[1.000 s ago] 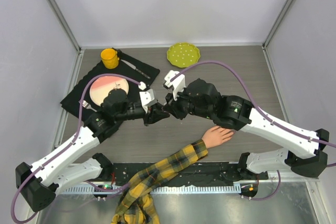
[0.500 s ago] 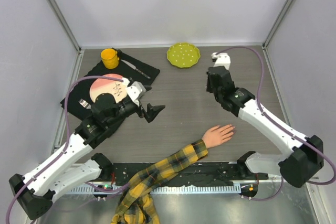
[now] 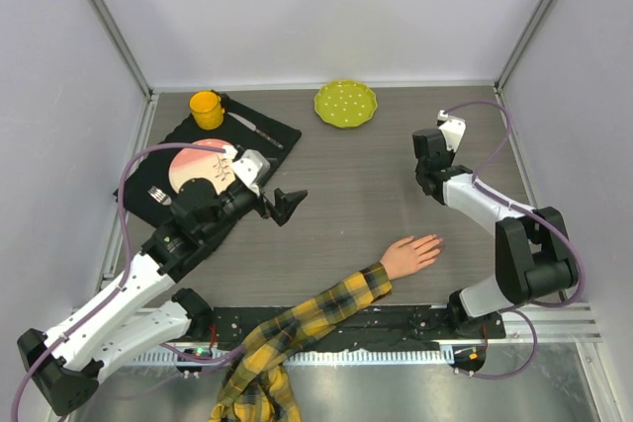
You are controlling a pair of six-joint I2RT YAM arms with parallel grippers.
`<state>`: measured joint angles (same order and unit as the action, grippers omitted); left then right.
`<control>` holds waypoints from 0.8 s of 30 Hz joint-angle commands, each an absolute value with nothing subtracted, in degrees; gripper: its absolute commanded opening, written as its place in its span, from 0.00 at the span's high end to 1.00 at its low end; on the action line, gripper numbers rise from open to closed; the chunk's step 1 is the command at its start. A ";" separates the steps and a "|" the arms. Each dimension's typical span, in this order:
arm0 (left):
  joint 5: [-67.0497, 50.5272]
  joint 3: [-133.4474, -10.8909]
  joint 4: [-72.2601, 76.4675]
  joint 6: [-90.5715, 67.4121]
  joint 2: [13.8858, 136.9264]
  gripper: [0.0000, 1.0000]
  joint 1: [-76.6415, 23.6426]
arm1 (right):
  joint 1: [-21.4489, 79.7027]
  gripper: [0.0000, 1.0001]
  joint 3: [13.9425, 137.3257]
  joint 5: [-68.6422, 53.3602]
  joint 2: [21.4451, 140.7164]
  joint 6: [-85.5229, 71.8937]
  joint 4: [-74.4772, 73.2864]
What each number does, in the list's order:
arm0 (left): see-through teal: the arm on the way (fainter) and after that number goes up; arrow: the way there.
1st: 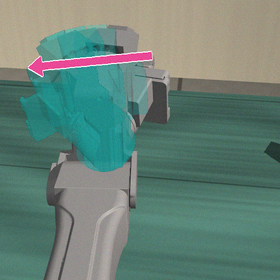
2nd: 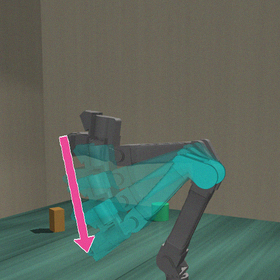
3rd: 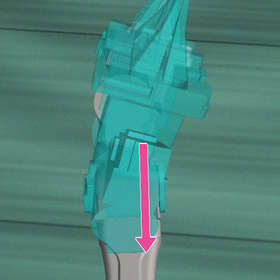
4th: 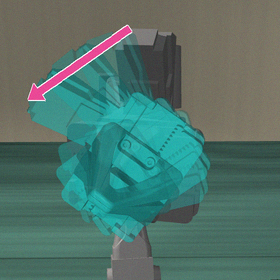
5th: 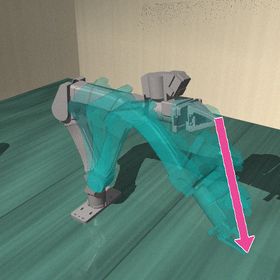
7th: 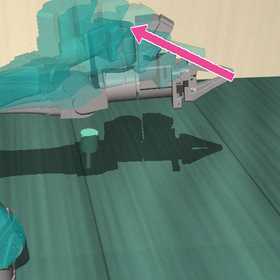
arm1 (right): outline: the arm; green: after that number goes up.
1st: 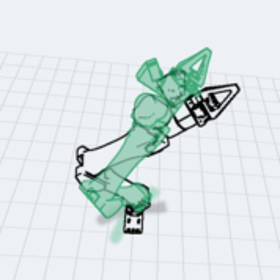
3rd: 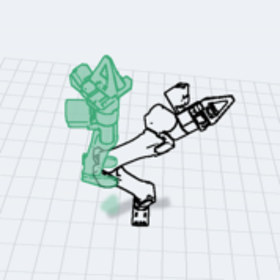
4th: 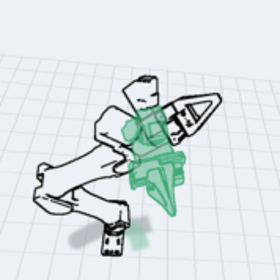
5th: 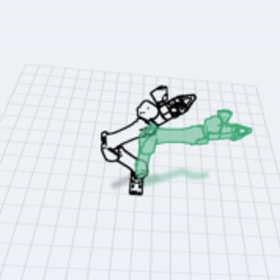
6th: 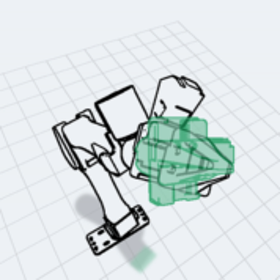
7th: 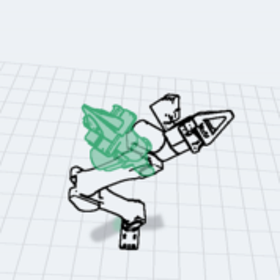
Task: Paint the nails
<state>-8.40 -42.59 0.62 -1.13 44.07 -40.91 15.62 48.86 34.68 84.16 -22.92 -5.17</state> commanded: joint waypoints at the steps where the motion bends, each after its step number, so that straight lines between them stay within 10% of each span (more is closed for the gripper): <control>1: -8.70 -42.80 4.22 -2.02 44.38 0.00 -40.78 | 15.29 0.98 51.24 36.74 86.83 -25.22 1.49; 9: -8.61 -42.89 3.96 -2.20 44.47 0.00 -40.78 | 15.38 0.97 52.29 34.72 91.14 -26.02 1.93; 24: -9.23 -42.98 3.78 -2.11 44.38 0.00 -40.78 | 15.38 0.58 55.19 31.99 91.85 -24.44 -2.19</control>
